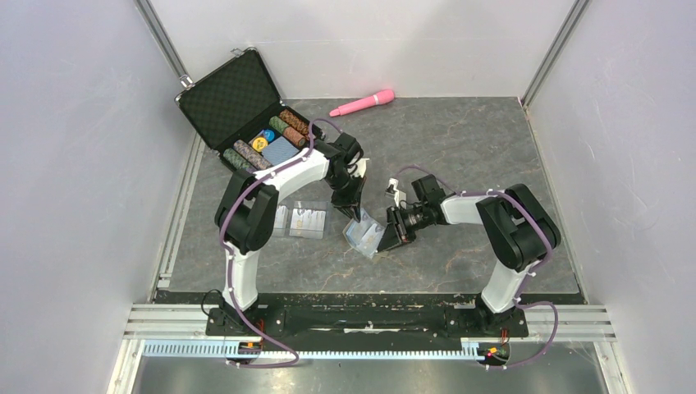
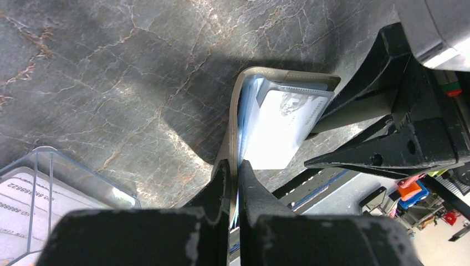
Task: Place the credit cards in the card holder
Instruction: Close the card holder at the center of the board.
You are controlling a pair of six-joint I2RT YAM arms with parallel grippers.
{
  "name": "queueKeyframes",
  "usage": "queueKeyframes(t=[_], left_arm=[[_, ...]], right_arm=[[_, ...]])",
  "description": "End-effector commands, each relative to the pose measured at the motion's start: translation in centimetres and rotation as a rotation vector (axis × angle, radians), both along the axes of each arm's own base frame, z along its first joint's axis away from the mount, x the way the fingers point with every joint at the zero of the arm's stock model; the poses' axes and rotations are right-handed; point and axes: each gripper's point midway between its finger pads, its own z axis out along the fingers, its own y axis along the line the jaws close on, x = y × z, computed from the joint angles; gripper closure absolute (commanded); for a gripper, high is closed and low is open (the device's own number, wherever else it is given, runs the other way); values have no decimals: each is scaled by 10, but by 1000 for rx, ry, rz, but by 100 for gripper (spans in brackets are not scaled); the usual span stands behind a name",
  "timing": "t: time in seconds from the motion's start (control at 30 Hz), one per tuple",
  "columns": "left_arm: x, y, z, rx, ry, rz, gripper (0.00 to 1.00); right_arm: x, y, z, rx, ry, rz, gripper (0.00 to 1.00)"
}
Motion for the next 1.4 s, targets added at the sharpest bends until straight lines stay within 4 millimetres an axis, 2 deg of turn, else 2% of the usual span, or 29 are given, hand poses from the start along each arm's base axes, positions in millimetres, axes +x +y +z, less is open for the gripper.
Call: queueKeyframes(t=[0.0, 0.17, 0.3, 0.5, 0.67, 0.77, 0.9, 1.03, 1.13, 1.37], left_arm=[[34, -7, 7, -15, -85, 75, 98], [39, 2, 7, 29, -107, 82, 98], [41, 9, 9, 65, -126, 72, 97], [31, 5, 20, 57, -129, 40, 81], [14, -11, 19, 22, -82, 6, 69], [7, -23, 20, 4, -65, -13, 66], [2, -39, 33, -54, -60, -14, 63], [0, -50, 50, -135, -64, 5, 55], [-6, -63, 50, -211, -17, 3, 55], [-16, -78, 26, -287, 60, 25, 55]], right_arm=[[-8, 3, 3, 19, 6, 77, 74], [-19, -4, 2, 2, 15, 123, 81], [-26, -11, -1, -33, 14, 170, 79], [-27, -18, -4, -89, 7, 167, 71], [-12, -21, -3, -143, -50, 129, 60], [-5, -20, -5, -165, -39, 83, 57], [3, -21, -7, -180, -36, 40, 57], [9, -23, -10, -192, -35, 11, 55], [15, -23, -2, -173, -53, -14, 54], [36, -37, 37, -75, -105, -110, 48]])
